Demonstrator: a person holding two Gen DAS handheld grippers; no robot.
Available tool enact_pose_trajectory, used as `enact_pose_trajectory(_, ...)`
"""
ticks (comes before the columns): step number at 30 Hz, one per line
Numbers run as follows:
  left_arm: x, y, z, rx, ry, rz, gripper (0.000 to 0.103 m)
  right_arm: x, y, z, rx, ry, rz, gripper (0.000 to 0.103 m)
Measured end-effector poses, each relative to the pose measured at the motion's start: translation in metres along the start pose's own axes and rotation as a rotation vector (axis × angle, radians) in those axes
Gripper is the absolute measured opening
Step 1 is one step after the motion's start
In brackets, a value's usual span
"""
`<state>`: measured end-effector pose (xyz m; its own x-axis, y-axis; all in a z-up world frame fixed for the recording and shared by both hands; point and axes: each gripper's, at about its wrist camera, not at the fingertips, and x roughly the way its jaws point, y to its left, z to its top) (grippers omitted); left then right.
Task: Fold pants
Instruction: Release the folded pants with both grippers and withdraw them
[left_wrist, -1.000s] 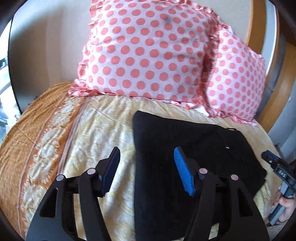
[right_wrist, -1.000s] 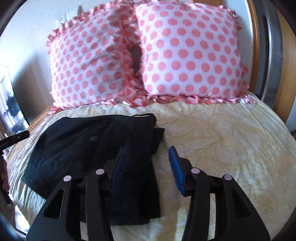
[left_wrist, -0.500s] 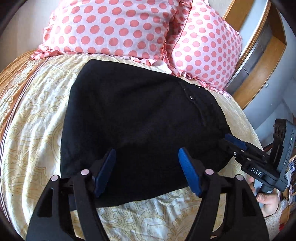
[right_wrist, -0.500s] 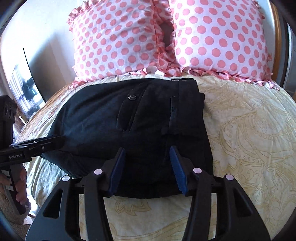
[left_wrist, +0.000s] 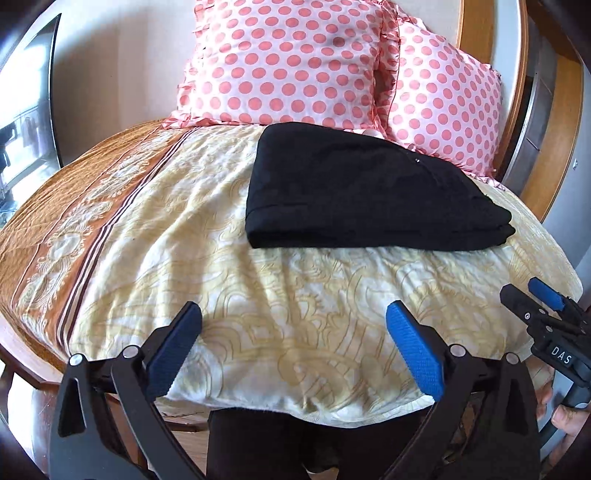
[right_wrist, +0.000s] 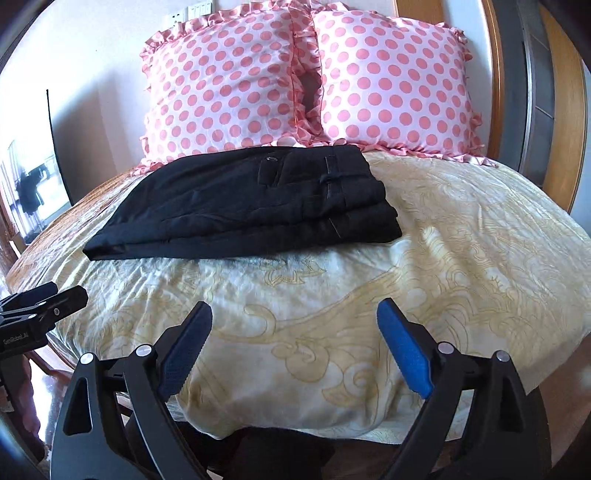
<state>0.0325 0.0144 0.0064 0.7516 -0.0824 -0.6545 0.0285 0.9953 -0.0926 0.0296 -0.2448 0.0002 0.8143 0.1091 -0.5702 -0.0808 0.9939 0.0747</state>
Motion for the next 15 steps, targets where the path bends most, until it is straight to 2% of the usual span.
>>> enact_pose_trajectory(5,0.001,-0.007,-0.011,0.082,-0.006,0.077,0.101,0.005,0.0,-0.01,0.002,0.014,-0.026,0.099)
enact_pose_trajectory(7,-0.001,-0.006,-0.015,0.081,-0.027,0.076,0.101,0.006,0.003,-0.012,-0.016,0.005,-0.039,0.102)
enact_pose_trajectory(15,-0.002,-0.008,-0.019,0.079,-0.067,0.084,0.101,0.004,0.004,-0.017,-0.019,-0.026,-0.048,0.102)
